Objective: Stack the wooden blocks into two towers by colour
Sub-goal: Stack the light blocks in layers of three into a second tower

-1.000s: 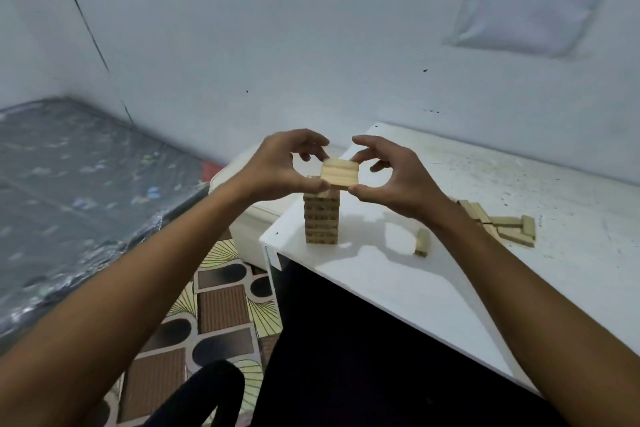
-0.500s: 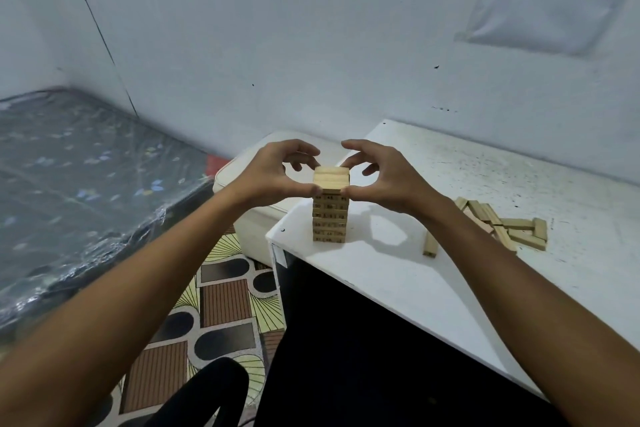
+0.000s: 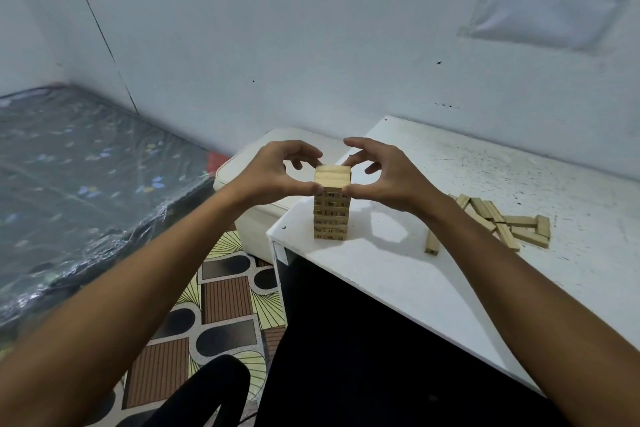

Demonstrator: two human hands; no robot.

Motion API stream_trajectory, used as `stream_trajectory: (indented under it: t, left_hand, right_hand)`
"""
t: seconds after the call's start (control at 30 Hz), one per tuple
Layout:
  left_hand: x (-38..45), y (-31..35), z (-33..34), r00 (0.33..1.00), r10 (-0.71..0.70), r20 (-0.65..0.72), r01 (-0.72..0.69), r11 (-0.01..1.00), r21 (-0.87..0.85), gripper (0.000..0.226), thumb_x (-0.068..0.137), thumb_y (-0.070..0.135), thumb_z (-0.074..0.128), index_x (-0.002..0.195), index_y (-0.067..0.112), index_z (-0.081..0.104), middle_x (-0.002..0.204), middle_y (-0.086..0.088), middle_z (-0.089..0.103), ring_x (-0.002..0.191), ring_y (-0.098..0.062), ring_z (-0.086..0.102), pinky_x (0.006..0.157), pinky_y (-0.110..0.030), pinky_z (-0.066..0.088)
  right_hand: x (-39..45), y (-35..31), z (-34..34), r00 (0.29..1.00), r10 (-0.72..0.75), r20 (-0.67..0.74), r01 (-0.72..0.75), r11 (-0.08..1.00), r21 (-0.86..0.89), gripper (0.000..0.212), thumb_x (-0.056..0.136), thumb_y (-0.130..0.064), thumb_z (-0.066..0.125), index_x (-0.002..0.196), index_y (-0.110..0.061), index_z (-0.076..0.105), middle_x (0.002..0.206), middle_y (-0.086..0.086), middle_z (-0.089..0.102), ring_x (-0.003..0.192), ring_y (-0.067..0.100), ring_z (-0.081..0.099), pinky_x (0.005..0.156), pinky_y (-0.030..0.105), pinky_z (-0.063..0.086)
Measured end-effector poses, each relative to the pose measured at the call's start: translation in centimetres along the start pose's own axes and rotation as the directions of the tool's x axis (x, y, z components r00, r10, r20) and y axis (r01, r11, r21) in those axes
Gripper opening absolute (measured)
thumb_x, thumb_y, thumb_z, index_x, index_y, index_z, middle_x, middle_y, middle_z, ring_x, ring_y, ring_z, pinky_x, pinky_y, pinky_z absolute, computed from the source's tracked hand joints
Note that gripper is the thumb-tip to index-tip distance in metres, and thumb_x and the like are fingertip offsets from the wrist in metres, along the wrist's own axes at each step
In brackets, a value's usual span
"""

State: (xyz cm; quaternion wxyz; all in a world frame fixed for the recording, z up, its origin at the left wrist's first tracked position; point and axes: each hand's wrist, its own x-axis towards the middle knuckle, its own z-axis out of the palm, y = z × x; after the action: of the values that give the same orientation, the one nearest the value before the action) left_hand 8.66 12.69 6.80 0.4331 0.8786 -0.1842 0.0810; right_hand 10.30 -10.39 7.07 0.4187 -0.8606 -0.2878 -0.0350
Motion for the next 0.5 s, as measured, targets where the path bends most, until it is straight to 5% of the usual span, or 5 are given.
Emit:
stream_trajectory:
  t: [0.3,0.5]
  left_hand:
    - [-0.4,0.0,0.1,0.999,-0.03,-0.027,0.03,0.999,-0.023,0.066,0.061,0.061,0.072,0.115,0.026,0.065,0.11,0.015,0.067,0.097,-0.003,0.06,0.07,-0.022,0.048]
    - [-1.6,0.2,2.9,0.958,-0.229,-0.171,0.148,0.909,-0.39,0.064,0.084,0.066,0.032,0.12,0.02,0.061,0.125,0.004,0.062,0.116,-0.01,0.057,0.097,-0.034,0.047]
  right_hand:
    - [-0.3,-0.2,0.1,1.0,0.024,-0.011,-0.024,0.999,0.021,0.071,0.073,-0.036,0.076,0.138,-0.026,0.047,0.112,-0.008,0.066,0.112,0.006,0.056,0.086,0.022,0.047]
    - [-1.8,-1.6,2.5,0.951,0.254,-0.177,-0.149,0.876,0.458,0.052,0.088,-0.051,0.041,0.12,-0.016,0.061,0.122,0.0,0.062,0.114,0.012,0.057,0.096,0.03,0.045]
